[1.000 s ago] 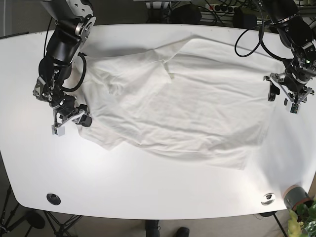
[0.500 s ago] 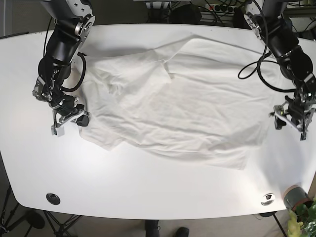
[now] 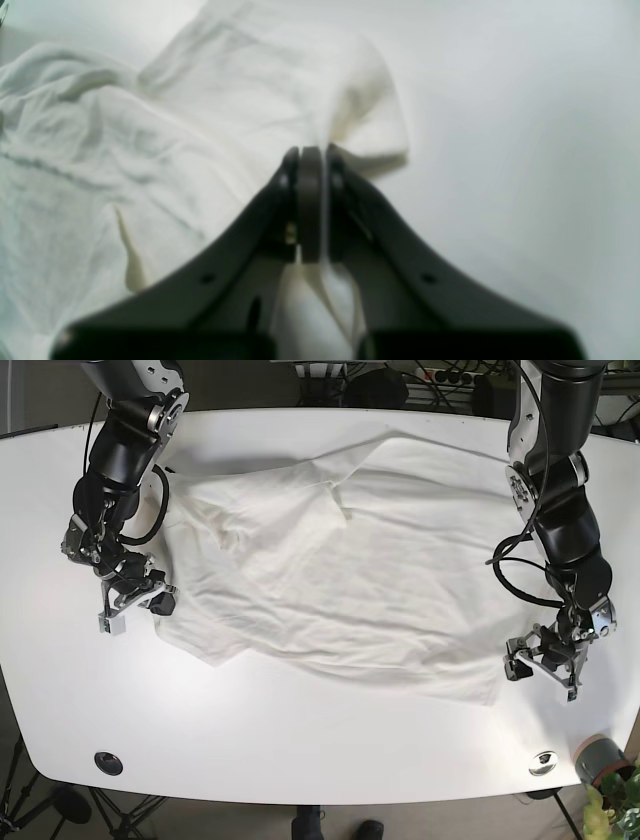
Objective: Fold the T-shirt properly
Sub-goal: 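Grasp the shirt's hem with both grippers, then lift the shirt by the hem with both grippers and flip it over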
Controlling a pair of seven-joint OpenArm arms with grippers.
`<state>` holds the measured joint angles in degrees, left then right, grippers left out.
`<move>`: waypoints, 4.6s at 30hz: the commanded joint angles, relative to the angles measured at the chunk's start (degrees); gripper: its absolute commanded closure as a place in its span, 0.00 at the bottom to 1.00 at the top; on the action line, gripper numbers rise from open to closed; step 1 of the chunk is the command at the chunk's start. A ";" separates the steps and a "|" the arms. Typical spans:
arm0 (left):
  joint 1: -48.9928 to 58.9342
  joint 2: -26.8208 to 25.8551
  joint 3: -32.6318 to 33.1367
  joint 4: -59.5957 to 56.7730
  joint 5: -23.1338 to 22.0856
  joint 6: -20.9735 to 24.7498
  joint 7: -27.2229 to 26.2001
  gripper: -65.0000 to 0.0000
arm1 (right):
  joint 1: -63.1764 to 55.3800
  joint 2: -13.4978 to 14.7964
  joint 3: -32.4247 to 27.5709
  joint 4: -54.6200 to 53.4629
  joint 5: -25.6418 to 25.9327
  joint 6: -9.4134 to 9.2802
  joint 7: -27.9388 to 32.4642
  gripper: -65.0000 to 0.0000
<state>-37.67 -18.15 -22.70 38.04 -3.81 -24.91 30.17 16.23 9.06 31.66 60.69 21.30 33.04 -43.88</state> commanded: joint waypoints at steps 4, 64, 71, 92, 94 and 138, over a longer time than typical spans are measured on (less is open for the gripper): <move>-5.71 -1.06 3.67 -8.55 -0.80 2.71 -8.42 0.26 | 1.31 0.57 0.03 1.07 1.25 0.41 1.11 1.00; 9.32 3.08 4.72 29.08 -1.15 -4.85 8.90 1.00 | 9.49 4.70 -5.24 1.16 1.34 0.77 1.20 1.00; 8.79 3.16 4.72 34.62 -1.15 -4.85 9.17 1.00 | 15.73 8.57 -10.78 1.07 1.78 0.77 0.93 1.00; -8.26 2.99 4.72 37.96 -0.98 -4.76 12.33 1.00 | 46.23 14.90 -17.11 0.90 1.34 0.85 -9.27 1.00; -10.29 2.72 4.72 38.22 -0.98 -4.76 12.33 1.00 | 49.49 15.42 -20.10 0.90 1.34 0.85 -10.41 1.00; 20.92 3.08 -3.72 52.46 -1.24 -7.31 12.42 1.00 | 10.72 18.15 -3.13 28.15 16.37 0.85 -23.42 1.00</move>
<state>-16.36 -14.33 -26.17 88.97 -5.63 -32.23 43.90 26.92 26.20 27.22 85.97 37.78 34.41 -68.99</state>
